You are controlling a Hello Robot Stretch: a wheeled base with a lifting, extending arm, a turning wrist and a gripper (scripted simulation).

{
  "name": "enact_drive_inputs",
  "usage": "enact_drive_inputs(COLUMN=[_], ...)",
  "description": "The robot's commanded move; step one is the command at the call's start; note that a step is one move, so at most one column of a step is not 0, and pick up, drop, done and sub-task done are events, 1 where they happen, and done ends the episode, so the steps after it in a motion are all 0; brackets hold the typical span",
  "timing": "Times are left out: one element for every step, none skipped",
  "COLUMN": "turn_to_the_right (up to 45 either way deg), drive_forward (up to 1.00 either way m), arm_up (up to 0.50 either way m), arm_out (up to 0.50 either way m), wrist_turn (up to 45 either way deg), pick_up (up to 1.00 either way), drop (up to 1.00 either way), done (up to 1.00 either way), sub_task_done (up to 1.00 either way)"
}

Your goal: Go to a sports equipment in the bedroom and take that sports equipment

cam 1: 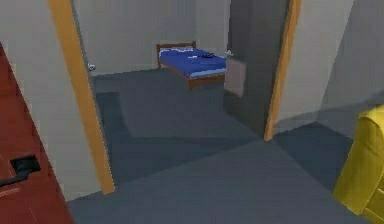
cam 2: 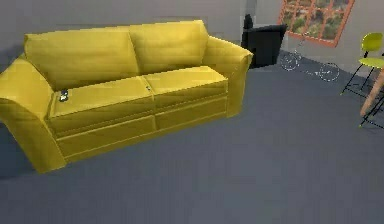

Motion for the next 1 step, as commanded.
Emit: enact_drive_inputs(turn_to_the_right=[0.0], drive_forward=[1.0], arm_up=[0.0], arm_out=[0.0], wrist_turn=[0.0], pick_up=[0.0], drop=[0.0], done=[0.0], sub_task_done=[0.0])
